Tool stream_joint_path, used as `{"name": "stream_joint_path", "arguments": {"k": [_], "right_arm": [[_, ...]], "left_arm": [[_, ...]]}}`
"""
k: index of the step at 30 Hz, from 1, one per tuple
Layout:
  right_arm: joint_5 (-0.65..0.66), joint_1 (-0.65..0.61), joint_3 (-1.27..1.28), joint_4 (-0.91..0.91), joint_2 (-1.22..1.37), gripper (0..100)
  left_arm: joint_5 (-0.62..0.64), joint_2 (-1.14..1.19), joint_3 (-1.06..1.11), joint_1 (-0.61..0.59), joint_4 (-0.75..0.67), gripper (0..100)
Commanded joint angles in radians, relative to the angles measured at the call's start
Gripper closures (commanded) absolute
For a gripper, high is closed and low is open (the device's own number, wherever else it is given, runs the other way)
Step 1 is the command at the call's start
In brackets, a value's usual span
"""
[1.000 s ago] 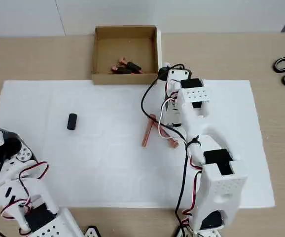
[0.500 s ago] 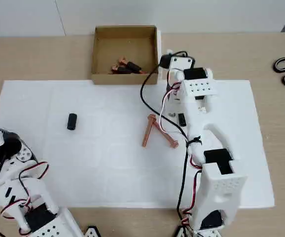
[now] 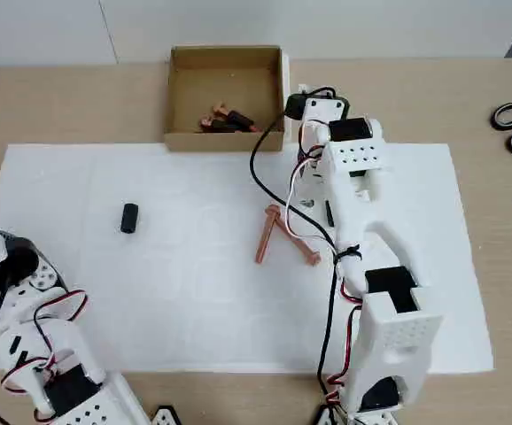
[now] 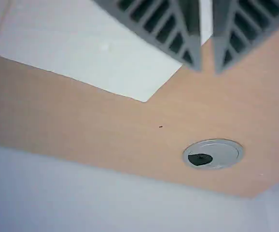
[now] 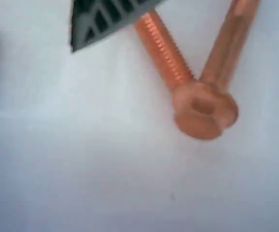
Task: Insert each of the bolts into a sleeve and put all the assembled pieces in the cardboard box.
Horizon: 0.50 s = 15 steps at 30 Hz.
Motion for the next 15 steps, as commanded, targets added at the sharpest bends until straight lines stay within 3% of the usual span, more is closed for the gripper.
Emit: {"name": "stream_joint_path", "arguments": {"k": [1,15], "right_arm": [[0.008,0.038,-0.040,-0.018,-0.008,79.4],[0.005,0.007,-0.040,-0.016,0.056,79.5]], "left_arm": [[-0.002,-0.015,-0.012,0.002,0.005,99],[-0.002,-0.015,-0.012,0.002,0.005,99]]}}
